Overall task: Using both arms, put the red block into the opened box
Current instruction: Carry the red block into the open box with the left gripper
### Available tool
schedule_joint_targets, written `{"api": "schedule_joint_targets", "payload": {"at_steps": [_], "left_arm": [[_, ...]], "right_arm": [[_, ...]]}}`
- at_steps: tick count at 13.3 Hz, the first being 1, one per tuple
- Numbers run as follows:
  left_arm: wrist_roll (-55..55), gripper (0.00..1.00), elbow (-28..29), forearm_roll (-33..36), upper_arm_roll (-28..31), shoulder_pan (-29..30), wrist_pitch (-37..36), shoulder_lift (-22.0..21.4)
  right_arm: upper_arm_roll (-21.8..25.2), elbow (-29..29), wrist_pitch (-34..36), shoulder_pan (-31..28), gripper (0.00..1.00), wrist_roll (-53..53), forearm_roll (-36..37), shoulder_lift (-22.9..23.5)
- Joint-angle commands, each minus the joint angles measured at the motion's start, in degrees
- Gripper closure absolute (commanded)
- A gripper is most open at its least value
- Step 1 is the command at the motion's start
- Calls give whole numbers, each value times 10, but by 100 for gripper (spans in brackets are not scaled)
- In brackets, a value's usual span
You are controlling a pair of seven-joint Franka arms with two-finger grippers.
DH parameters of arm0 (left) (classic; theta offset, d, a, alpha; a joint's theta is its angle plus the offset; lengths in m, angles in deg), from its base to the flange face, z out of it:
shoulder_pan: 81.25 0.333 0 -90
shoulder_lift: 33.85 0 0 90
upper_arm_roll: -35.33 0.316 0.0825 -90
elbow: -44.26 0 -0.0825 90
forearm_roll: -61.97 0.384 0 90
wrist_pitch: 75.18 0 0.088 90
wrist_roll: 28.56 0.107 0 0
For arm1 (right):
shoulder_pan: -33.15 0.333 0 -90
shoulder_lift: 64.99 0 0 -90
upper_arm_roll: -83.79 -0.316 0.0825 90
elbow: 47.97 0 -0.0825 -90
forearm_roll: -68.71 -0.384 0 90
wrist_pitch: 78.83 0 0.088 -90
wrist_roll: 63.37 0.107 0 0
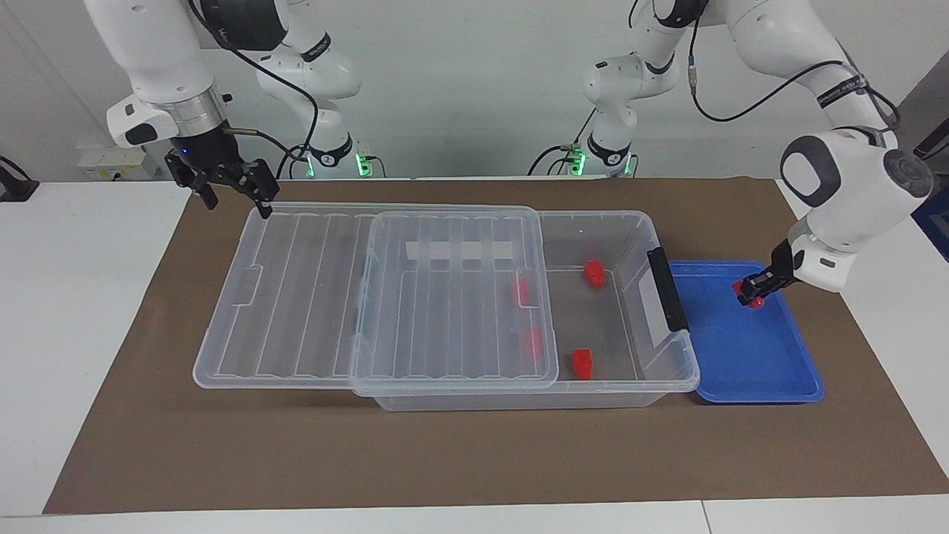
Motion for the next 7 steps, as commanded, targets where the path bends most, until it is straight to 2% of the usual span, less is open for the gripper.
{"api": "schedule_joint_targets", "payload": {"at_steps": [1,4,6,7], "left_arm": [[-154,100,-68,-41,-1,-34,-84,4],[-401,100,-103,-47,-37,-78,-63,7],[-475,100,-103,-42,-47,-106,-28,7],[-479,100,-101,-40,-46,-119,-15,6]], "right_arm": [[-2,-30,24,-5,0,9,7,19],[1,-37,38,-6,0,3,6,20],[2,-27,35,-6,0,2,4,18],[2,-23,34,-7,0,1,0,16]]}}
